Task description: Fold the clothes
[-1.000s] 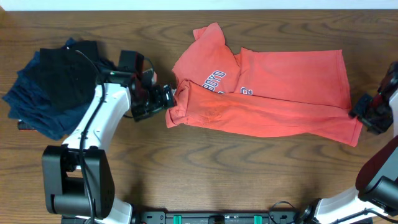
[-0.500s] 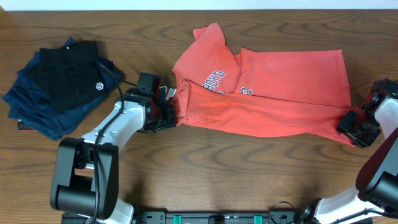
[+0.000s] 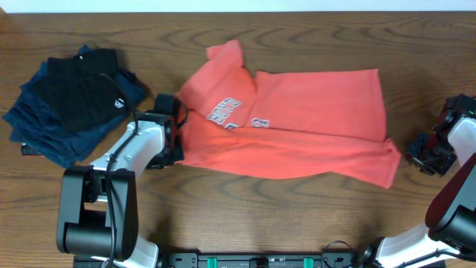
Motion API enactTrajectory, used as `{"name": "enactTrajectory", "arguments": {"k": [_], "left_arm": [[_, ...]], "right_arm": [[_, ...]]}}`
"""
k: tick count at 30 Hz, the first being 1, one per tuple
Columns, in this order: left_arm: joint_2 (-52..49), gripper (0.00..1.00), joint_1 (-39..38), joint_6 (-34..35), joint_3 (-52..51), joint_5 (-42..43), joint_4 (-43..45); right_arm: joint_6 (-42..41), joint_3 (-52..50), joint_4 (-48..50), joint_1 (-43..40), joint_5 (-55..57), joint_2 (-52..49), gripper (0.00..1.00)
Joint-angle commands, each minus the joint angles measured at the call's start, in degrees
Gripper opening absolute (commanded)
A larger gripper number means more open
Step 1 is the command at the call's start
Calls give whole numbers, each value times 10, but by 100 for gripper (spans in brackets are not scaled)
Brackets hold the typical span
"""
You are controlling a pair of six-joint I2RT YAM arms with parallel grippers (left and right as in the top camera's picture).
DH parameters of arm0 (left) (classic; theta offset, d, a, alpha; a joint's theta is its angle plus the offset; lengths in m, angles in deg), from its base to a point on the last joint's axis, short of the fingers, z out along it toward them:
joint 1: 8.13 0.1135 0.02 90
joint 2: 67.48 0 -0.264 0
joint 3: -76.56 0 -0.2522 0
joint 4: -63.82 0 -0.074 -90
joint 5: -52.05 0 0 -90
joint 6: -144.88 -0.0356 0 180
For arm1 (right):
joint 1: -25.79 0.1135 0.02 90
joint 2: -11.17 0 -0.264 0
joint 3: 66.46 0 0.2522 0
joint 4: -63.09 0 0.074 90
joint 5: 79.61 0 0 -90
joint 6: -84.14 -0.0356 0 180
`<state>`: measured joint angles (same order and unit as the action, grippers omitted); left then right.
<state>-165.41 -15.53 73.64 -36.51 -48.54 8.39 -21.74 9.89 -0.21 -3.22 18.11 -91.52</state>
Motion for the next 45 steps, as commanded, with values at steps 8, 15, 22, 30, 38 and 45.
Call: {"name": "enactTrajectory", "arguments": {"k": [8,15,22,30,38,45], "left_arm": [[-4,24,0,26,0,-54,-67],[-4,24,0,26,0,-54,-58],[-4,25,0,26,0,-54,-57],[-4,24,0,26,0,-53,-59],[-4,25,0,26,0,-53,-58],[-4,6,0,26,0,-53,-61]], "right_arm": [[3,-2,-13,2,-19,4,31],[60,-2,-85,2,-142,5,48],[68,-25,-94,6,-172,5,51],[68,-97,-31,6,-219,4,47],[72,-110,-11,5,-225,5,1],[11,-17,-11,-10,-68,5,1]]}}
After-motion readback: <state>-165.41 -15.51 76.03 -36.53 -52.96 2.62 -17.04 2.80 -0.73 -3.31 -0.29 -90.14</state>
